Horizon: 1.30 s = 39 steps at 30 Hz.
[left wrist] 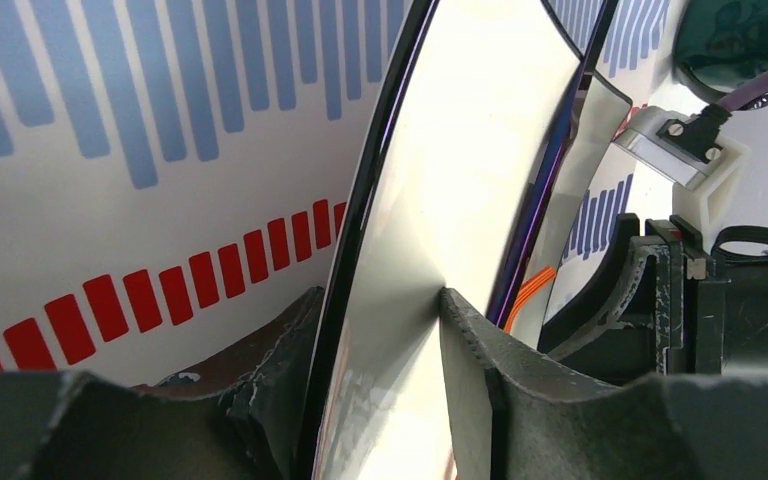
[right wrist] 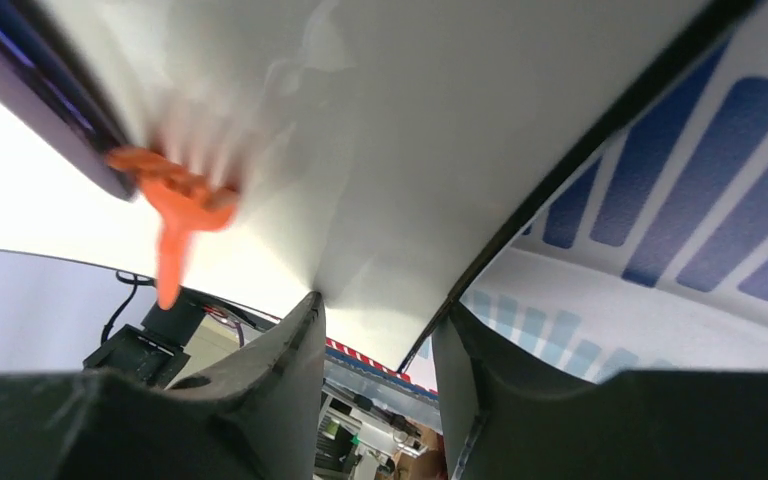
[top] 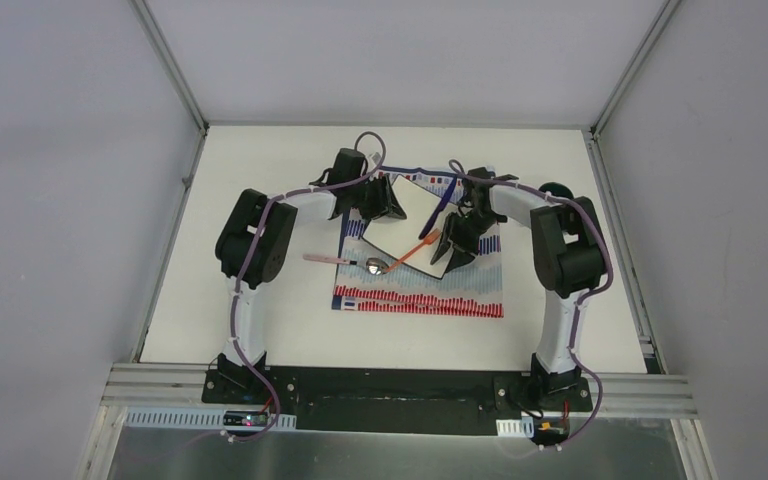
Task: Set the dinner table for one person
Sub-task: Place the plate on the napkin.
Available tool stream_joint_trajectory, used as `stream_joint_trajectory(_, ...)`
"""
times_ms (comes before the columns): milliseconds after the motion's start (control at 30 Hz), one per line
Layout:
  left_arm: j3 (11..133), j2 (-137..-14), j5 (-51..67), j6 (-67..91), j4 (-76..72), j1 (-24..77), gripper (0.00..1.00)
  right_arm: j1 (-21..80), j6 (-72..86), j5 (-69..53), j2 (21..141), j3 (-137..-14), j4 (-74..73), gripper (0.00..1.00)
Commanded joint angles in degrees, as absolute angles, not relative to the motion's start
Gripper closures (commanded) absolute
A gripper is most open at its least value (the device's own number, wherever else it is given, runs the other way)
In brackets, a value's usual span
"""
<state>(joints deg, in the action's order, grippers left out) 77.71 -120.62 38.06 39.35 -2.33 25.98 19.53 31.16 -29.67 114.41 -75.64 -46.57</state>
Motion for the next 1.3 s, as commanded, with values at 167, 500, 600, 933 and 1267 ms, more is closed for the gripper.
stream_joint_trajectory(167,74.76,-118.71,49.13,44.01,-4.72,38.32,1.00,22.61,28.29,-31.69,117.68,-88.97,-33.31,1.00)
stream_joint_trajectory(500,72.39,-117.01,47.85,43.42,-3.09,39.07,1.00,21.71,27.70,-32.74,120.45,-90.48,-32.63,1.00)
stream_joint_trajectory(600,73.62,-115.30,43.41,38.45,5.25,39.20,0.79,21.71,27.75,-34.30,119.70,-89.69,-31.40,1.00)
stream_joint_trajectory(933,81.22,-115.70,32.43,28.98,23.08,39.11,0.34,21.65,27.05,-33.23,113.70,-88.28,-31.63,0.81)
stream_joint_trajectory(1267,80.15,-115.23,29.01,27.33,26.82,39.11,0.21,21.62,27.50,-32.95,111.09,-88.92,-31.99,0.72)
